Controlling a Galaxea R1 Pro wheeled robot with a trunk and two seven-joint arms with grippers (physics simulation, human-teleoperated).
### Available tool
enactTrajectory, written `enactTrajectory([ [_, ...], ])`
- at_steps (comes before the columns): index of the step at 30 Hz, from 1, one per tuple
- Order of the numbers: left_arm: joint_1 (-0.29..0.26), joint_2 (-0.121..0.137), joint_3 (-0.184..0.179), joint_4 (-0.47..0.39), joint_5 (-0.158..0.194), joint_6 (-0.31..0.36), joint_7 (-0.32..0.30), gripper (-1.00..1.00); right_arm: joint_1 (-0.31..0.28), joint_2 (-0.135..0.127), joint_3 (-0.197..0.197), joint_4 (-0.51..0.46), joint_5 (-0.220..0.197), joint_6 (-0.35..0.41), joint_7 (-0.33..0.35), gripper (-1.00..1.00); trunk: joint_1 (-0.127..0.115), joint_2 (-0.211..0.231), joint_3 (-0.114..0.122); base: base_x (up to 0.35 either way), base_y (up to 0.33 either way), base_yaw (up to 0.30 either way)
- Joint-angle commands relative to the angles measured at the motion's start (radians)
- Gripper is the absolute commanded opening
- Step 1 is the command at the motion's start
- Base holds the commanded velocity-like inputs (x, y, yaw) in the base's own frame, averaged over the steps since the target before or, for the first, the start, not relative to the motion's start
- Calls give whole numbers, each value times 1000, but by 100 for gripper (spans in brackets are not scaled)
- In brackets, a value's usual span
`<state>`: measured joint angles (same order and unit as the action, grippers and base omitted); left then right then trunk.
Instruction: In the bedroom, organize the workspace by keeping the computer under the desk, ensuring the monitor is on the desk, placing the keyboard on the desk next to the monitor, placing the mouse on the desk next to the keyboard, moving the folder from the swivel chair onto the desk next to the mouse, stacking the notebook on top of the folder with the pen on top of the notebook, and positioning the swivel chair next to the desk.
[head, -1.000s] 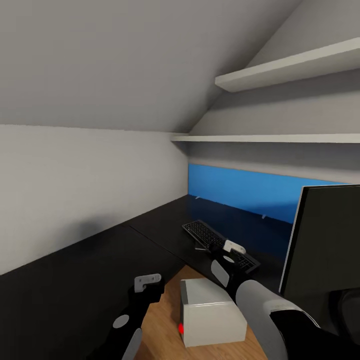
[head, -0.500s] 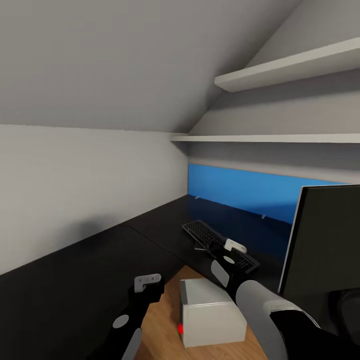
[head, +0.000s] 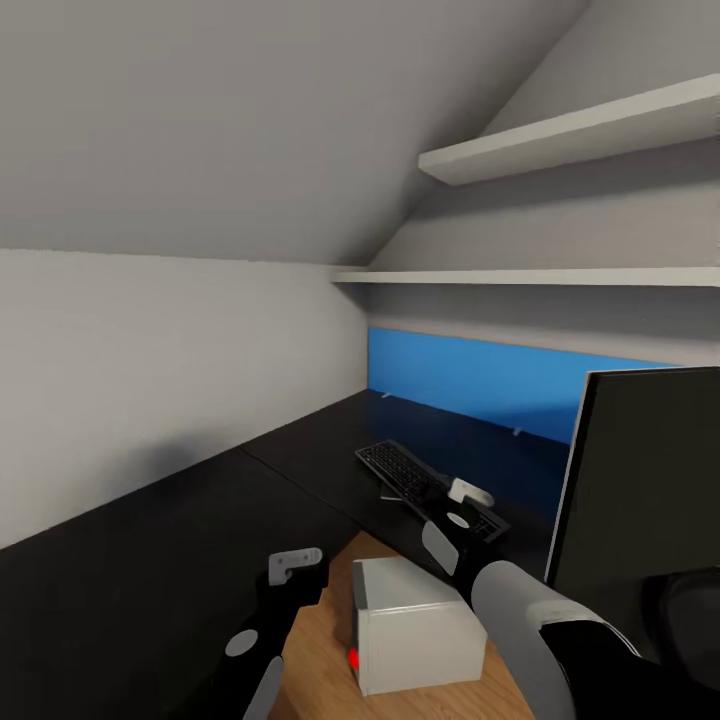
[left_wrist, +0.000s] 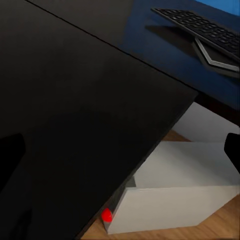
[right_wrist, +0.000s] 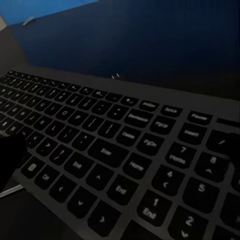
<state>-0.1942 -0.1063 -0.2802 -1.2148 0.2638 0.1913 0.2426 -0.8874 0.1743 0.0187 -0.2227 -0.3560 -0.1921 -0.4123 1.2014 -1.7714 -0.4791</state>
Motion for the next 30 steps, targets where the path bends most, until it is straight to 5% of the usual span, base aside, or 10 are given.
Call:
enactTrajectory([
  [1,-1,0,-2,-2,9,4,7,100,-1,0,2,1,-8,-6,-2,100,0,-1,-1,0,0,-57],
  [30,-1,0,-2,-2,8,4,8,100,-1,0,3,0,-8,-6,-2,100,0,-1,-1,18,-29,-6],
])
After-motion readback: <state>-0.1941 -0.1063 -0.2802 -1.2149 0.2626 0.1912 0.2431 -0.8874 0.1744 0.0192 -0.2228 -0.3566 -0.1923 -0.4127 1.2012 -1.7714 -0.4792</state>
